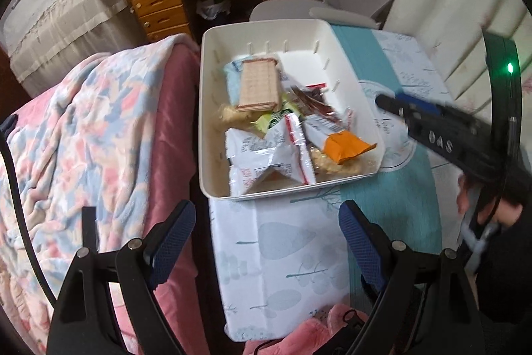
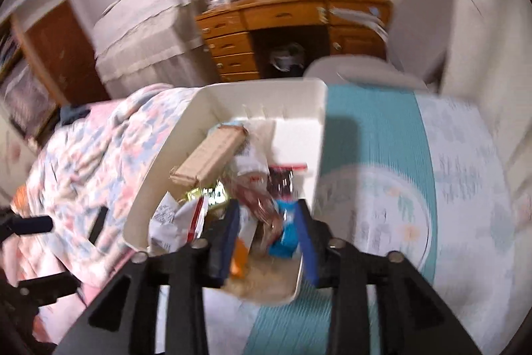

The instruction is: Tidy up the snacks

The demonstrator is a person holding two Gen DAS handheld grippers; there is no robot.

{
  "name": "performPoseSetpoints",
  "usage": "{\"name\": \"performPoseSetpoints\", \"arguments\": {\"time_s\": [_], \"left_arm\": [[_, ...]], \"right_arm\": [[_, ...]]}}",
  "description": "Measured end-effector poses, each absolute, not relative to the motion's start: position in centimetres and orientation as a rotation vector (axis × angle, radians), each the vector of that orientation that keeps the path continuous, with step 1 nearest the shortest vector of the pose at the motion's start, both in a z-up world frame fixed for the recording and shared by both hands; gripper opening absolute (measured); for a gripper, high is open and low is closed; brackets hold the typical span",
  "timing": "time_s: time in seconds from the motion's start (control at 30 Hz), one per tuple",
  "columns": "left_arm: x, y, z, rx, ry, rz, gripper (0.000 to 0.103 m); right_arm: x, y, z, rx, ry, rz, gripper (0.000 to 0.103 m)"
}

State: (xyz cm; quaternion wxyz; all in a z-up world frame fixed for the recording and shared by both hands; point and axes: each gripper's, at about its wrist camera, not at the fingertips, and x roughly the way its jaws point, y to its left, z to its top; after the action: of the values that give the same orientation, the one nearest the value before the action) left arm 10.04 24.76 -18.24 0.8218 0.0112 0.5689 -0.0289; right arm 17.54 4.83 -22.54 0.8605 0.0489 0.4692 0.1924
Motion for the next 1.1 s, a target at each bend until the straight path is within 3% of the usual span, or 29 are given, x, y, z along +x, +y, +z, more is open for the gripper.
{"name": "performPoseSetpoints", "arguments": {"time_s": [0.17, 0.27, 0.7, 0.8, 1.1], "left_arm": [[8.6, 23.4, -19.2, 0.011, 1.172, -0.111, 0.087], [7.6, 22.0, -19.5, 0.004, 1.185, -0.133, 0.087], [2.3, 14.5, -15.9, -0.110, 1.146, -0.147, 0.087], [0.5, 13.4, -15.0, -0.134, 1.132, -0.128, 0.092], [-4.5, 11.2, -13.6, -0.195, 1.045, -0.019, 0.101]], "right_arm": [[13.1, 2.2, -23.7, 0.206, 1.075, 0.311, 0.048], [9.6, 0.5, -23.6, 0.232, 1.127, 0.277, 0.061], [0.9, -5.6, -16.3, 0.207, 1.208, 0.214, 0.080], [-0.7, -6.2, -14.6, 0.190, 1.202, 0.239, 0.090], [-5.9, -8.4, -14.1, 0.116, 1.219, 0.221, 0.097]]}}
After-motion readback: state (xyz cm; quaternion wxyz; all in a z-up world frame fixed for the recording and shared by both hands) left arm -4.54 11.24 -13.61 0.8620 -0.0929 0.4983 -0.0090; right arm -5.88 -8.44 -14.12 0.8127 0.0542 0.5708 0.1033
